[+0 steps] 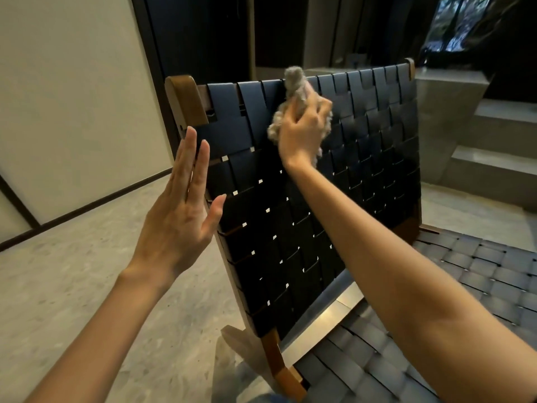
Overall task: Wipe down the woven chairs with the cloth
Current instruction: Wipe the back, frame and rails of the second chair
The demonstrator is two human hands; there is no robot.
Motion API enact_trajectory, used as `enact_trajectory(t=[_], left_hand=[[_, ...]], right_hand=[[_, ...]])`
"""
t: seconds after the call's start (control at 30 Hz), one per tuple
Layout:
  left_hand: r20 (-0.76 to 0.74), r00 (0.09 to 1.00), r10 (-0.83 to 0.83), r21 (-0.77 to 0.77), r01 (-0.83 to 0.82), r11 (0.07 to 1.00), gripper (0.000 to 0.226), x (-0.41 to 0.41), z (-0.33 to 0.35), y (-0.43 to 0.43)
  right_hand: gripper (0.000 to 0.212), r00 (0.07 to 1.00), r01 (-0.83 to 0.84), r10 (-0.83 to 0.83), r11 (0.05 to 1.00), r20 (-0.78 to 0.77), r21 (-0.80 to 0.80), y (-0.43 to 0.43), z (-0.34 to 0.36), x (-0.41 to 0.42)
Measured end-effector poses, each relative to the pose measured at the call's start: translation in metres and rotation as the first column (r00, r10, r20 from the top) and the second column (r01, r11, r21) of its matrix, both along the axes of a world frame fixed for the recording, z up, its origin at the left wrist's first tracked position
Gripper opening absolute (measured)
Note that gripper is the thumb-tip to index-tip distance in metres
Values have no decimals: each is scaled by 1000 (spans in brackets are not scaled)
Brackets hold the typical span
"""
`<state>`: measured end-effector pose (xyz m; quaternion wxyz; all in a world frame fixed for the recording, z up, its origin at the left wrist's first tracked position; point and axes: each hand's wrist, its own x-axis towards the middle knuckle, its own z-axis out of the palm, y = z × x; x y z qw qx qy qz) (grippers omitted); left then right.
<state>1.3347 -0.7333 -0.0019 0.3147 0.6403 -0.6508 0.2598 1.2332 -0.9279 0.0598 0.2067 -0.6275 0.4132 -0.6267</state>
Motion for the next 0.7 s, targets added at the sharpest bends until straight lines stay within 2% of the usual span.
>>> enact_trajectory(t=[0.13,0.33,0.47,0.57,0.63,0.7], left_hand=[[-64,998,9,9,-9,1000,73,-6,-6,4],[-98,992,85,49,-81,996,62,-11,-11,21],[-255,965,64,92,-42,995,57,-16,-24,35],[-302,946,120,177,-68,982,48,-21,-40,47],[-277,949,152,246,-83,966,44,-23,-48,53],[-337,926,170,270,-78,960,47,-24,-54,61]], right_hand=[[39,984,-177,177,954,-23,-243,52,4,24],[45,938,-342,296,874,-181,-346,88,-14,22],[44,876,-464,322,768,-360,-442,105,-56,-3],[40,785,-545,259,720,-562,-429,125,-105,-33],[40,744,-558,241,737,-623,-381,133,-117,-48],[40,733,-554,229,747,-641,-366,135,-100,-47]])
